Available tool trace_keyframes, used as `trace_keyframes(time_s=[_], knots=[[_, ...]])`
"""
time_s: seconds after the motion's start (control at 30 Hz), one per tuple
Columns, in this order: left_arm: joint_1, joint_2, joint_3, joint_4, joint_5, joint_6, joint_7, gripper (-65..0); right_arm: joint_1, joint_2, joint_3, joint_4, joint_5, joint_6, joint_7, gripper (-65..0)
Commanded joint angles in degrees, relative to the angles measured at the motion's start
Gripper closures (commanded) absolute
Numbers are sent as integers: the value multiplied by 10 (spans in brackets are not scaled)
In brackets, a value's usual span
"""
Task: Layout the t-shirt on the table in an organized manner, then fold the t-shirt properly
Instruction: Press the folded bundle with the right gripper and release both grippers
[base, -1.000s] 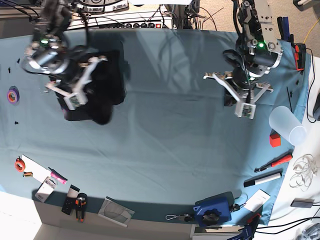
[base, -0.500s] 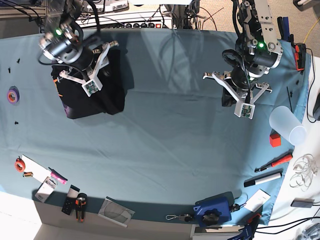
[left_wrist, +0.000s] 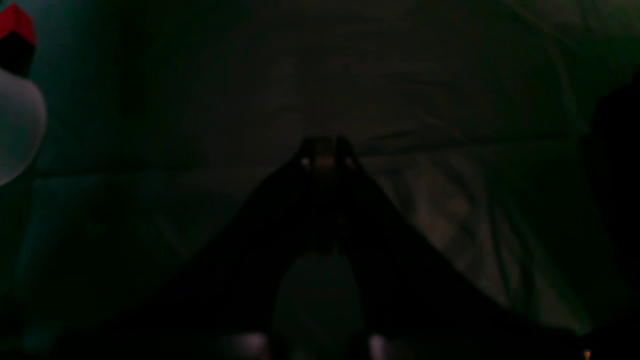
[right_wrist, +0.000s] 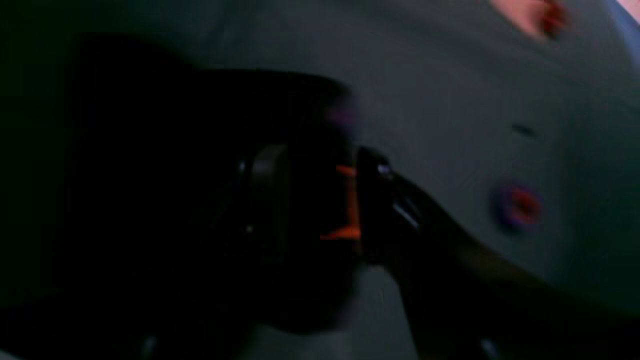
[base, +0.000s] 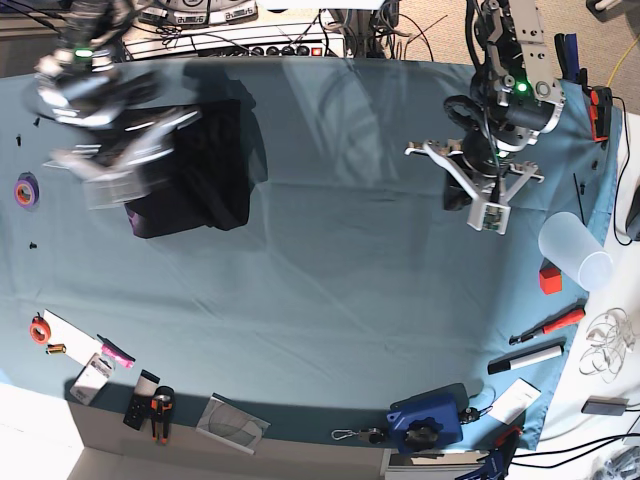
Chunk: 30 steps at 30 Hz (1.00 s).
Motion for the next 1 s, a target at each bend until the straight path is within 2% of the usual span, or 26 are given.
trace_keyframes(time_s=[0.0, 0.1, 0.17, 0.23, 0.33, 0.5, 0.6, 0.7, 0.97], knots=[[-4, 0, 0, 9, -11, -2, -12, 0, 4, 12, 22, 10, 1, -10, 10, -225], [-4, 0, 0, 9, -29, -2, -12, 0, 4, 26, 66, 10, 7, -19, -5, -225], [-4, 0, 0, 9, -35, -3, -12, 0, 4, 32, 70, -31, 32, -17, -7, -225], [-4, 0, 0, 9, -40, -14, -12, 0, 5, 33, 62, -82, 80, 8, -5, -225], [-4, 0, 0, 9, -53, -32, -13, 0, 5, 33, 28, -140, 145, 50, -15, -225], [-4, 0, 0, 9, -59, -32, -23, 0, 5, 33, -65, -155, 190, 95, -130, -225], [-4, 0, 0, 9, -59, -32, -28, 0, 5, 33, -93, -147, 258, 113, -130, -225], [-4, 0, 0, 9, -59, -32, -28, 0, 5, 33, -94, -137, 318, 119, -130, -225], [-4, 0, 0, 9, -70, -32, -49, 0, -1, 33, -92, -137, 323, 119, -130, -225]])
